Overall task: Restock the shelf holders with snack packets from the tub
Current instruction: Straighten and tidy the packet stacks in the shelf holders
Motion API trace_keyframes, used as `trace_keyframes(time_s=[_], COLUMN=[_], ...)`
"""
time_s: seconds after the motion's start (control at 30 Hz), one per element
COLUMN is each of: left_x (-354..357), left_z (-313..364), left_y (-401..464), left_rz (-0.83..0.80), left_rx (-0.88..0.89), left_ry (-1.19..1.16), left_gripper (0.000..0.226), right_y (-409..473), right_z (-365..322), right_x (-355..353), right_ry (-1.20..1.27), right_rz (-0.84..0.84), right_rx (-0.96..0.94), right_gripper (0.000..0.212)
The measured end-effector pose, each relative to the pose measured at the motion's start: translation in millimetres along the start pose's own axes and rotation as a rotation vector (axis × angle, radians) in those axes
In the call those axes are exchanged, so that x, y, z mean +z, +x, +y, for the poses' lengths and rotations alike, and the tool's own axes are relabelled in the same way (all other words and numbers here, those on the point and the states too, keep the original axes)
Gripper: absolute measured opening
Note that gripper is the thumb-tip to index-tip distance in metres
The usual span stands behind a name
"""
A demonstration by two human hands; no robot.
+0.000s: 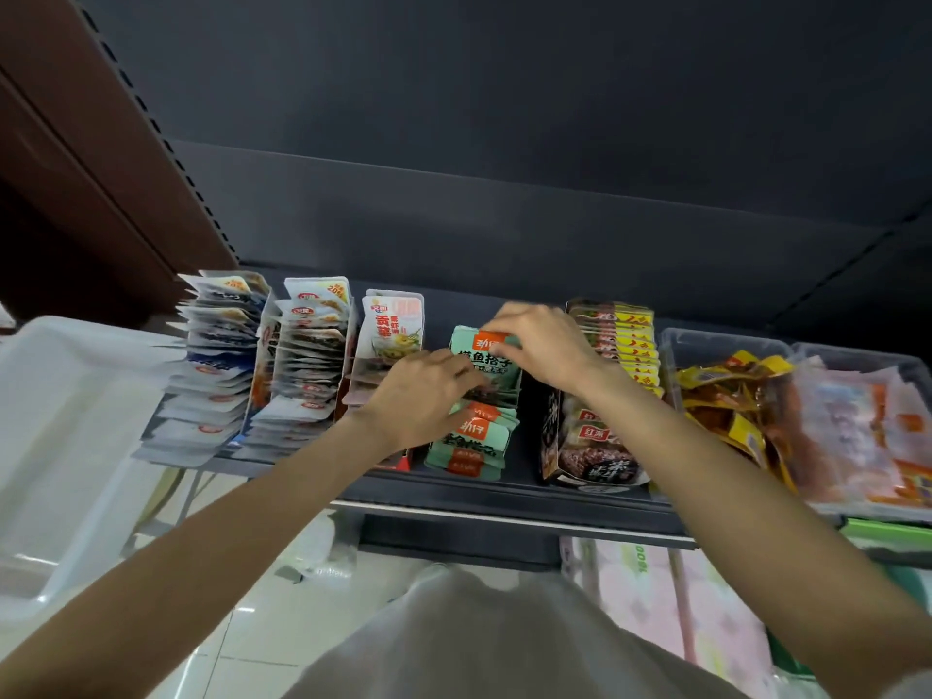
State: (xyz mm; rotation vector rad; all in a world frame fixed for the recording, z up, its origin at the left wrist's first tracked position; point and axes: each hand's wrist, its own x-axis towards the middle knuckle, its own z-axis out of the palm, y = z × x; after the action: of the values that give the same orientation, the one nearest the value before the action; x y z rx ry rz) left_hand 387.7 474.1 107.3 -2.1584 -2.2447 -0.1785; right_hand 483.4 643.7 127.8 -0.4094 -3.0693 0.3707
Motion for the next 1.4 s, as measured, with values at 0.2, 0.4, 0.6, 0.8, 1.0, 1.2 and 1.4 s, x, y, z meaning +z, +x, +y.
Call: trace_keyframes(time_s=[0.2,0.4,0.6,0.8,1.0,1.2,1.4], left_x=[-7,-4,-11,-19,-21,-4,-15], left_z=[0,-1,-11,-30,-19,14,4], left_y=[0,-6,8,32,9,-29,-2], left_rz=[-0.013,0.035,0.009,-0.067,0.316,-0.239,-0.159], left_rx=[0.133,0.103,-0.006,-0.153,-0.028,0.133,0.004], left_ry=[-0.096,-0.075,-0.098,-0.173,-0.102,0.170,0.211], left_gripper=[0.025,0.017,0.025,0.027,0.033,0.065,0.020], right_y=[-3,-26,-10,-22,-29,-24,-26], right_z=[-3,-15,-10,-6,-17,-13,-9], right_x=[-4,11,-2,-12,12,12,2], right_ry=[-0.001,-0.141,-0.004,0.368,-0.056,-0.005,0.072], right_rz=[-0.060,-0.028,-0.004,-0.240,-0.081,-0.097,-0.073], right_rx=[-0.008,-0.093,0.061,0.095,0.025,0.033,0.009], right_gripper=[0.032,0.034,0.032,0.055,0.080,0.083,0.061])
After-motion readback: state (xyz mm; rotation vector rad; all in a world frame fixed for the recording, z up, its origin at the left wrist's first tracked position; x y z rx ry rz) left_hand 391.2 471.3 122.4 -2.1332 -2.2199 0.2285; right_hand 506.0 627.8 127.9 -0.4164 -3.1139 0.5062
